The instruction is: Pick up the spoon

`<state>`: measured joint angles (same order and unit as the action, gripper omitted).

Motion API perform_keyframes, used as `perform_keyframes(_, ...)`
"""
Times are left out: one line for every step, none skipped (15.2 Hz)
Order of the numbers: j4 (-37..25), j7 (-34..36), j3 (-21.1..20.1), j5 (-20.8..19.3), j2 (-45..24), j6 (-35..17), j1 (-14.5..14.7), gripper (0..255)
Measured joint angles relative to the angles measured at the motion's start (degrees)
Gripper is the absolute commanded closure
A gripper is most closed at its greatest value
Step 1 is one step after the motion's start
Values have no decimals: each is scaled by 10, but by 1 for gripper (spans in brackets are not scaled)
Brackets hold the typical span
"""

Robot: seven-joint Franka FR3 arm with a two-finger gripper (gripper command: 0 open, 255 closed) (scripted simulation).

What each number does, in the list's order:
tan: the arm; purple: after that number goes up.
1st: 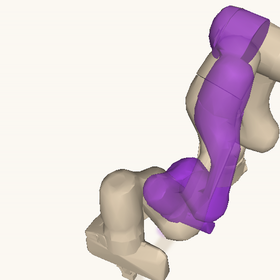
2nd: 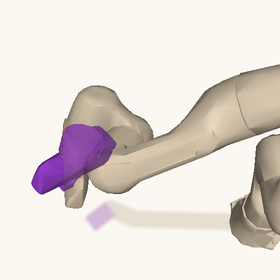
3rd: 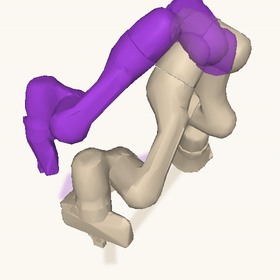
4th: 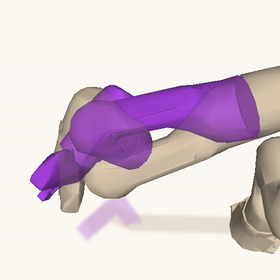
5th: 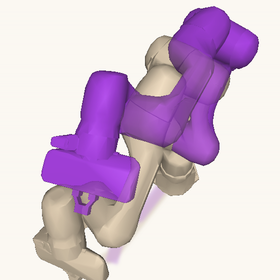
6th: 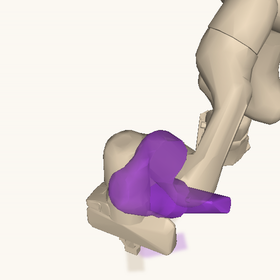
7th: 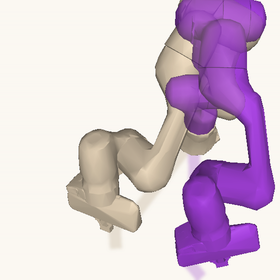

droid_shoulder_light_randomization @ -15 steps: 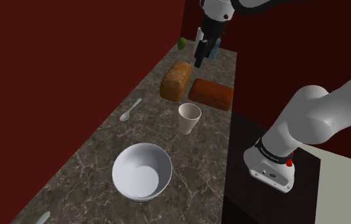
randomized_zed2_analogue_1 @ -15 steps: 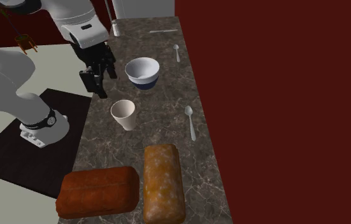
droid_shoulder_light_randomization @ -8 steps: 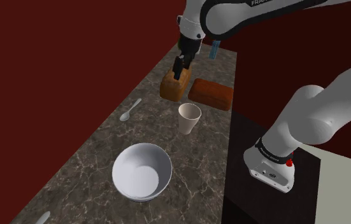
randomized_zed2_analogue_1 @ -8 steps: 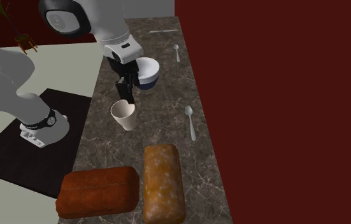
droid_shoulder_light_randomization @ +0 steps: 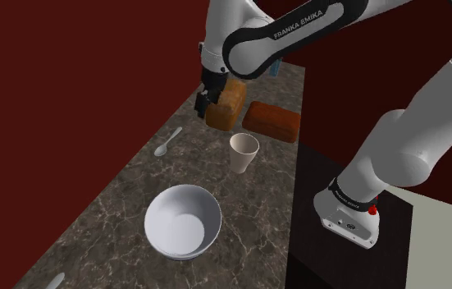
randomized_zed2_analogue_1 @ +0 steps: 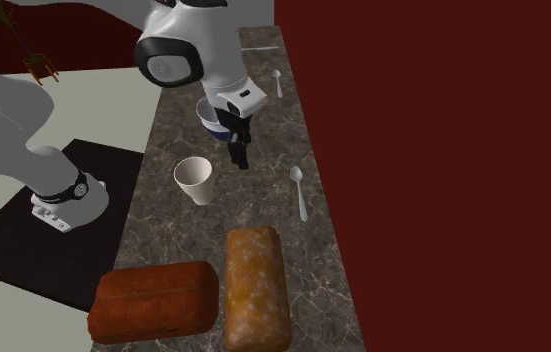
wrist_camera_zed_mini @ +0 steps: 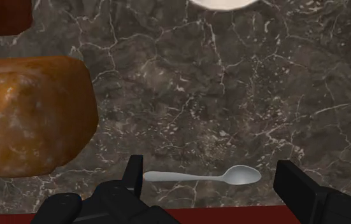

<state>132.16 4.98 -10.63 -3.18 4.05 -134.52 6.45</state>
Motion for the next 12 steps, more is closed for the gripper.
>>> perform_keyframes(-9,8,-3,-7,-23,-15,2,0)
perform_keyframes(-17,18,-8,-13,-42,-26,6,0)
perform_keyframes(-34,24,-9,-21,-66,-34,7,0)
perform_keyframes(-41,29,-10,-28,-87,-48,9,0)
perform_keyframes(-61,37,-11,-36,-111,-53,12,0)
perform_keyframes(-74,45,-12,-43,-130,-59,16,0)
perform_keyframes(-96,53,-12,-53,-157,-64,21,0)
perform_keyframes(-111,62,-12,-61,-179,-72,27,0)
perform_keyframes(-122,68,-11,-68,-198,-80,31,0)
perform_keyframes(-140,75,-10,-75,-219,-83,37,0)
perform_keyframes(-158,79,-8,-83,-243,-91,42,0)
perform_keyframes(-178,86,-6,-89,-266,-93,48,0)
